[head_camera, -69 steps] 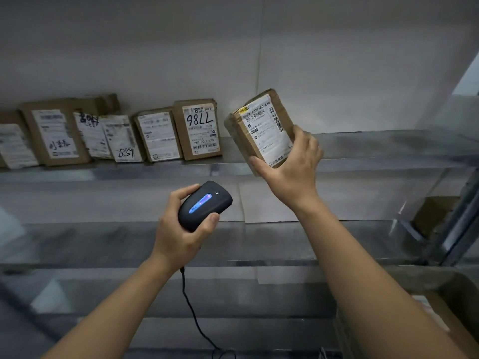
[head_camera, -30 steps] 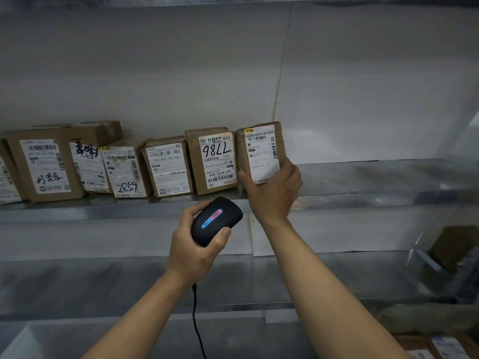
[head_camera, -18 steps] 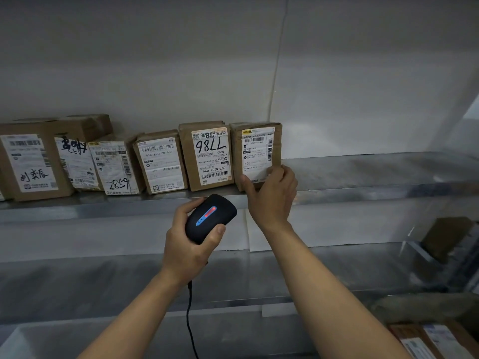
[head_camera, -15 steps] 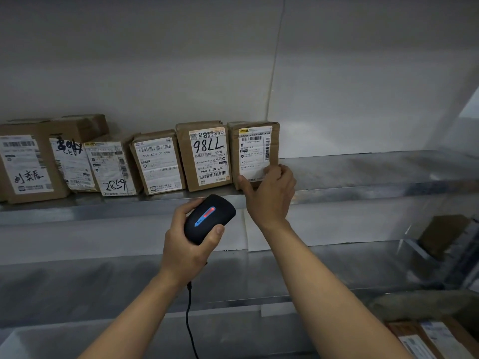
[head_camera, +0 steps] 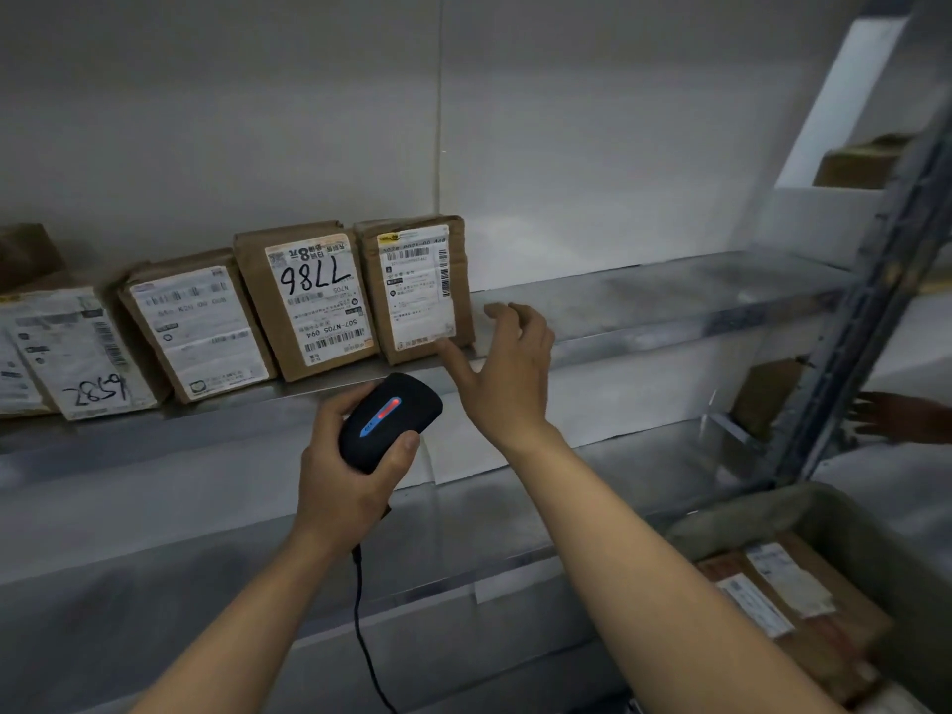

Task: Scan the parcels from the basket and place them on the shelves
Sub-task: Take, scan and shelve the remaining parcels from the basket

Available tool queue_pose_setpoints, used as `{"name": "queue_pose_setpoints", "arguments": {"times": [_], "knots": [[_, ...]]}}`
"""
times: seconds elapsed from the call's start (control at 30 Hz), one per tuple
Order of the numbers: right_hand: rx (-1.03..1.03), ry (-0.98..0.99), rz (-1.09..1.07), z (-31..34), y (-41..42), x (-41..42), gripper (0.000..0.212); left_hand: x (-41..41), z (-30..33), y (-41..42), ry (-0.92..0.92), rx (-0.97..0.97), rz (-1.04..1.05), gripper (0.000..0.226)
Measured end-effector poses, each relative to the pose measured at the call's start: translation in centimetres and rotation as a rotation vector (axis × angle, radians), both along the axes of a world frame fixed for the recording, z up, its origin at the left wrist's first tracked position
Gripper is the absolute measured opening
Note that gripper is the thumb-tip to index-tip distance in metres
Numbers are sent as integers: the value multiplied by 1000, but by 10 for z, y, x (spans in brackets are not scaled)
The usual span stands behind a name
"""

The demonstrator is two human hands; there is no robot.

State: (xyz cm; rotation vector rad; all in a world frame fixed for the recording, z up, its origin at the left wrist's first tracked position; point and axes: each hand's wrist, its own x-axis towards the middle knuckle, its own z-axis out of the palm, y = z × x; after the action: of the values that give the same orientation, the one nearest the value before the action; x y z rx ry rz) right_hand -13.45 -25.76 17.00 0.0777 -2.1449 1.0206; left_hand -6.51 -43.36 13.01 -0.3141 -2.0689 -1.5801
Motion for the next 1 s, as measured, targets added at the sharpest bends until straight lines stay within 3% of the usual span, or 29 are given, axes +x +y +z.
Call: {"name": "queue_pose_setpoints", "arguments": {"times": [0.3, 0.67, 1.0], "knots": [[-22, 14, -188, -17, 84, 38, 60, -24, -20, 73, -28, -32, -246, 65], [-41, -212, -553, -85, 203, 128, 54, -27, -77, 184, -119, -53, -519, 55], [-182, -395, -817, -153, 271, 213, 55, -3, -115, 273, -177, -111, -826, 55]]}}
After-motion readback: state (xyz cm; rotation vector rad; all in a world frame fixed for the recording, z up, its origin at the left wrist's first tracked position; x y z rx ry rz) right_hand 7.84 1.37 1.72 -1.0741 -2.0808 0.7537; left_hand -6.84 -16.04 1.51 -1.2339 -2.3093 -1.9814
